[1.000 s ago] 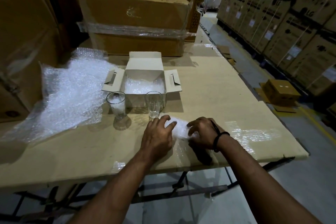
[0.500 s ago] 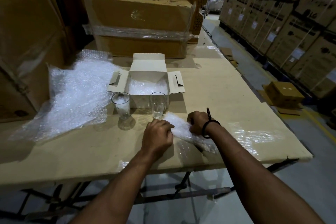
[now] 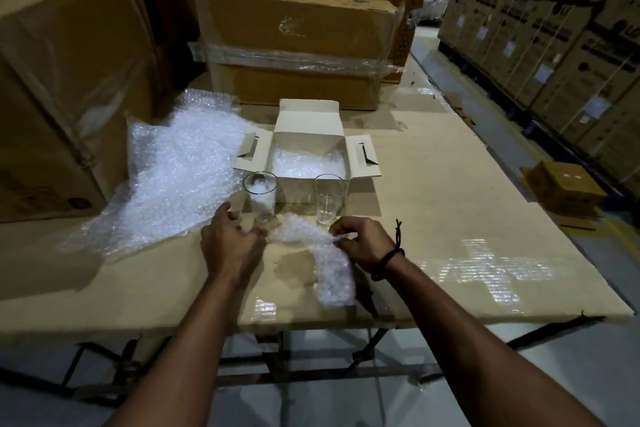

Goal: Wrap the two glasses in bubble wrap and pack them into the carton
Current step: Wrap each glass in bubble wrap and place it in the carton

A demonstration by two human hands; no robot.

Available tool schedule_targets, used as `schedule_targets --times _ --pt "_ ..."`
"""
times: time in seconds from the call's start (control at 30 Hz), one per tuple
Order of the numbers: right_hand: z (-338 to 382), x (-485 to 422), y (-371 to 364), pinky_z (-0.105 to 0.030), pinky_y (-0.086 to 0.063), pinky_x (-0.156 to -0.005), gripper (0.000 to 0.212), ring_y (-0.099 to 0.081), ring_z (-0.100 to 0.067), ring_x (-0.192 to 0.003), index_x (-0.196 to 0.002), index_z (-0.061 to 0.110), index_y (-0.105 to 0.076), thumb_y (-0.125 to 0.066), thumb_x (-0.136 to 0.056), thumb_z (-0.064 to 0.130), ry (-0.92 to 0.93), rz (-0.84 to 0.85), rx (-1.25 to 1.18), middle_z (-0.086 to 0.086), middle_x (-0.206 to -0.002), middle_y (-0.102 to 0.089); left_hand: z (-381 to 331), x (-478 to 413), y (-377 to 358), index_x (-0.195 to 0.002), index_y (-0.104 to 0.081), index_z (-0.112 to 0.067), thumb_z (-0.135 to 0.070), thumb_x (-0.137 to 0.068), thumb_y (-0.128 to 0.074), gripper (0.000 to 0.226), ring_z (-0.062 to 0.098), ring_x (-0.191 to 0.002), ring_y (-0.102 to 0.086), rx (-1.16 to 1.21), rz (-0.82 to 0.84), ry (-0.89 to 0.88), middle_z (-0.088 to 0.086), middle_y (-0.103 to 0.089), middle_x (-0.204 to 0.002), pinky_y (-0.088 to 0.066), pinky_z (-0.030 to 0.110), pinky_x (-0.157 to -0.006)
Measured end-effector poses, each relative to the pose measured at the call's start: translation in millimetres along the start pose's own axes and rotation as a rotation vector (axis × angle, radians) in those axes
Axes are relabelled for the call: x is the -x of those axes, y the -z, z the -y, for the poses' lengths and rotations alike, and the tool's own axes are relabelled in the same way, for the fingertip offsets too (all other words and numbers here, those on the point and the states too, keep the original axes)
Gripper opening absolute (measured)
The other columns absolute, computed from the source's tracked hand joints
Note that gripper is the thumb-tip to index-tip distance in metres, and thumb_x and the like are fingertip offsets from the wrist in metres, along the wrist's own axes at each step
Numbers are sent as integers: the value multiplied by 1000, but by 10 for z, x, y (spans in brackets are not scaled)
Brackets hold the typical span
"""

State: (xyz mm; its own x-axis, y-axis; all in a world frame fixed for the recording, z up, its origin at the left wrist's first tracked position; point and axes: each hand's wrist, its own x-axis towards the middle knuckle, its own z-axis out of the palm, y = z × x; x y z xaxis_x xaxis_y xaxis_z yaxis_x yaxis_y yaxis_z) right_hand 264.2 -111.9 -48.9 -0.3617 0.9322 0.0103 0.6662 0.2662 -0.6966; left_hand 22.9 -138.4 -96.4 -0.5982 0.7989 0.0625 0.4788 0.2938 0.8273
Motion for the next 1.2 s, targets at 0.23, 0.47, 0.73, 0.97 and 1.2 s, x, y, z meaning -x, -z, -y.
schedule_targets --times 0.23,0.47,0.73,0.97,1.2 --pt "406 -15 -300 -21 -55 -74 34 -67 -6 -80 -100 8 -65 -61 -79 -18 -46 45 -618 -1 -94 -68 117 -296 8 -108 -65 -39 -43 -78 -60 31 24 -93 -68 -38 267 -186 2 -73 -99 -55 42 -85" --pt "839 -387 -310 -22 -54 -63 28 -64 -3 -63 -83 17 -66 -70 -75 -9 -59 -219 -567 -2 -79 -68 39 -291 65 -105 -69 -13 -41 -77 -63 40 29 -98 -67 35 243 -167 12 -72 -104 -54 39 -83" --pt "1097 -922 -542 -33 -50 -82 16 -62 -29 -97 -93 11 -73 -64 -81 5 86 -320 265 -8 -103 -69 73 -351 36 -103 -67 -24 -53 -72 -77 43 22 -86 -69 -5 216 -221 -2 -75 -94 -55 37 -72" --pt "1049 -1034 -424 -31 -46 -86 44 -53 -27 -99 -118 35 -63 -59 -78 17 94 85 704 0 -121 -61 130 -396 -21 -107 -64 -24 -59 -77 -67 46 28 -88 -67 -43 187 -266 2 -74 -96 -55 40 -74" --pt "1136 -1087 -438 -34 -47 -95 52 -51 -34 -116 -134 39 -49 -46 -87 16 -63 292 716 -13 -131 -48 151 -433 -66 -107 -62 -21 -49 -81 -68 38 33 -92 -63 -116 187 -328 6 -69 -101 -50 43 -77"
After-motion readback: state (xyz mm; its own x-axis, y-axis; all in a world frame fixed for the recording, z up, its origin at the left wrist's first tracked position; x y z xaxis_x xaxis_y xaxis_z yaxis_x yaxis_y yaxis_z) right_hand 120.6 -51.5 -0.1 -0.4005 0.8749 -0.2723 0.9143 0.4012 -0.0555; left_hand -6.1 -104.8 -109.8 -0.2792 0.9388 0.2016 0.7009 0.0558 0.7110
